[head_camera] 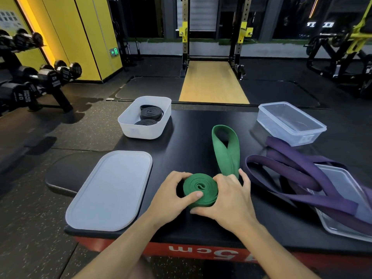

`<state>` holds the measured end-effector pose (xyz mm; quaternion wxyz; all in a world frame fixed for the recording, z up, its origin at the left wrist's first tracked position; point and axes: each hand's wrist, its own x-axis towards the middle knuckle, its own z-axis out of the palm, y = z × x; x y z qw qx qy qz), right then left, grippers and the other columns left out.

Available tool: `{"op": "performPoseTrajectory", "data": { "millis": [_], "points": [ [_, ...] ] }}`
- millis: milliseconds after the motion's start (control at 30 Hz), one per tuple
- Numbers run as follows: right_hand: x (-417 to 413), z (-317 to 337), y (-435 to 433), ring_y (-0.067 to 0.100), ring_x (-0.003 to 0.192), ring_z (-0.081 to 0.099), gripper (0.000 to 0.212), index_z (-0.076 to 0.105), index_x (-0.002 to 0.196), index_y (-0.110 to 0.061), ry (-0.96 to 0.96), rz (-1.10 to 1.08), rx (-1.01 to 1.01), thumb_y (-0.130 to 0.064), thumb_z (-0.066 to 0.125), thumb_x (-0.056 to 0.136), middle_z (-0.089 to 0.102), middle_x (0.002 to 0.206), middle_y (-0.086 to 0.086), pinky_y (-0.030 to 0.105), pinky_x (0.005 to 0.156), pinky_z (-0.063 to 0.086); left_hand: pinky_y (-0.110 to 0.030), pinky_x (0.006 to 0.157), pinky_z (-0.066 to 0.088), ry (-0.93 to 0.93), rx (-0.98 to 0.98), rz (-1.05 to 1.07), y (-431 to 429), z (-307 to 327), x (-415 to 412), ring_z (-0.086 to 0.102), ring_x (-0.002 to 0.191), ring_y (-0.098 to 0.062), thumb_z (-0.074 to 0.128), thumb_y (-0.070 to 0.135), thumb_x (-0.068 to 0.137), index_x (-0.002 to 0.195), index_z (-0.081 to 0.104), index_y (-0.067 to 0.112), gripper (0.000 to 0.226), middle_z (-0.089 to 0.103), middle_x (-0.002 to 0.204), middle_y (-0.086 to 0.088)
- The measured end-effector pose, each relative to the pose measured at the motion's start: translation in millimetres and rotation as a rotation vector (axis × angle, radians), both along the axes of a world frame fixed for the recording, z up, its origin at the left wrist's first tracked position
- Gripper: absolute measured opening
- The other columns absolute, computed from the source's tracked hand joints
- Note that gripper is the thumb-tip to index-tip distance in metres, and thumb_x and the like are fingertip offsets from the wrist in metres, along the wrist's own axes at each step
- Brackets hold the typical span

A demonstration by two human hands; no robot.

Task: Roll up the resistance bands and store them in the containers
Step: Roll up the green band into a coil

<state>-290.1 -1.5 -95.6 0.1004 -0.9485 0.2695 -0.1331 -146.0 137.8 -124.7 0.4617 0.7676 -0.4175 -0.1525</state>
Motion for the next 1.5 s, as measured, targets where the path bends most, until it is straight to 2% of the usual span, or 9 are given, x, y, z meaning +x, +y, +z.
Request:
{"op": "performPoseTrajectory", "data": {
  "millis": [167,300,467,567,833,933,1267,1400,1500],
  "points": [
    [7.3,-10.0,13.7,0.011,0.102,0.056,0.091,0.057,0.104,-0.027,-0.04,-0.098,-0.018,-0.103,0.044,0.056,0.057,0.093,-0.017,0.047,0.125,0.012,-0.006,0.098,0.038,0.009,-0.015,0.019,-0.9,-2.1,-1.2,0.054,0.123,0.004,0.081,0.047,0.086,0.138,0.058,0.035,0.058,0.057,0.126,0.023],
    [3.4,-11.4,2.9,0.011,0.115,0.053,0.097,0.055,0.12,-0.025,-0.012,0.021,-0.035,-0.101,0.045,0.06,0.059,0.112,-0.017,0.044,0.127,0.006,-0.016,0.103,0.042,0.03,-0.044,0.073,2.1,-4.0,-0.7,0.055,0.125,0.004,0.083,0.051,0.081,0.134,0.061,0.038,0.06,0.063,0.128,0.024],
    [-5.3,1.1,-39.0,0.004,0.141,0.035,0.106,0.031,0.154,-0.024,0.145,0.335,-0.051,-0.093,0.045,0.074,0.047,0.144,-0.013,0.039,0.127,-0.012,-0.019,0.106,0.043,0.061,-0.041,0.068,3.6,-3.0,1.1,0.056,0.124,0.006,0.085,0.05,0.079,0.134,0.061,0.039,0.061,0.063,0.128,0.024],
    [3.4,6.3,-47.7,0.001,0.144,0.029,0.116,0.014,0.163,-0.027,0.186,0.424,0.009,-0.09,0.054,0.073,0.045,0.147,-0.011,0.037,0.126,-0.013,-0.023,0.108,0.046,0.061,-0.045,0.054,3.1,-3.4,0.2,0.059,0.123,0.004,0.081,0.058,0.077,0.135,0.061,0.037,0.065,0.063,0.126,0.023],
    [8.5,-3.1,-31.2,0.0,0.136,0.04,0.115,0.031,0.159,-0.027,0.044,0.32,0.026,-0.092,0.054,0.067,0.056,0.132,-0.016,0.038,0.127,-0.008,-0.027,0.109,0.046,0.051,-0.068,0.07,-0.6,-2.5,-3.7,0.056,0.128,0.002,0.071,0.056,0.086,0.141,0.056,0.037,0.06,0.061,0.136,0.026],
    [16.8,-6.9,-16.9,0.003,0.133,0.043,0.111,0.035,0.157,-0.024,-0.015,0.258,0.025,-0.09,0.056,0.07,0.059,0.129,-0.016,0.037,0.127,-0.007,-0.019,0.109,0.042,0.003,-0.06,0.087,-1.2,-1.8,-4.9,0.051,0.131,0.007,0.07,0.04,0.096,0.141,0.055,0.037,0.048,0.056,0.139,0.028],
    [17.4,-1.8,-32.2,0.004,0.143,0.031,0.11,0.018,0.163,-0.024,0.109,0.375,0.065,-0.085,0.054,0.079,0.048,0.145,-0.011,0.038,0.127,-0.009,-0.016,0.11,0.04,-0.048,-0.083,0.11,-2.0,-1.8,-4.2,0.051,0.132,0.002,0.073,0.027,0.096,0.14,0.061,0.029,0.046,0.057,0.138,0.025],
    [13.2,3.2,-57.7,-0.001,0.147,0.024,0.097,0.019,0.162,-0.037,0.145,0.464,0.042,-0.089,0.038,0.082,0.04,0.154,-0.017,0.036,0.128,-0.006,-0.019,0.112,0.038,-0.066,-0.069,0.104,-0.7,-2.8,-3.8,0.049,0.135,0.003,0.072,0.031,0.097,0.142,0.059,0.031,0.047,0.055,0.14,0.026],
    [16.7,-2.3,-69.4,-0.004,0.149,0.017,0.088,0.032,0.158,-0.04,0.105,0.453,0.064,-0.089,0.013,0.087,0.032,0.161,-0.022,0.036,0.127,-0.003,-0.017,0.113,0.036,-0.075,-0.043,0.109,-1.6,-4.1,-2.8,0.047,0.135,0.006,0.07,0.033,0.098,0.143,0.057,0.033,0.048,0.052,0.142,0.029]
  ]
}}
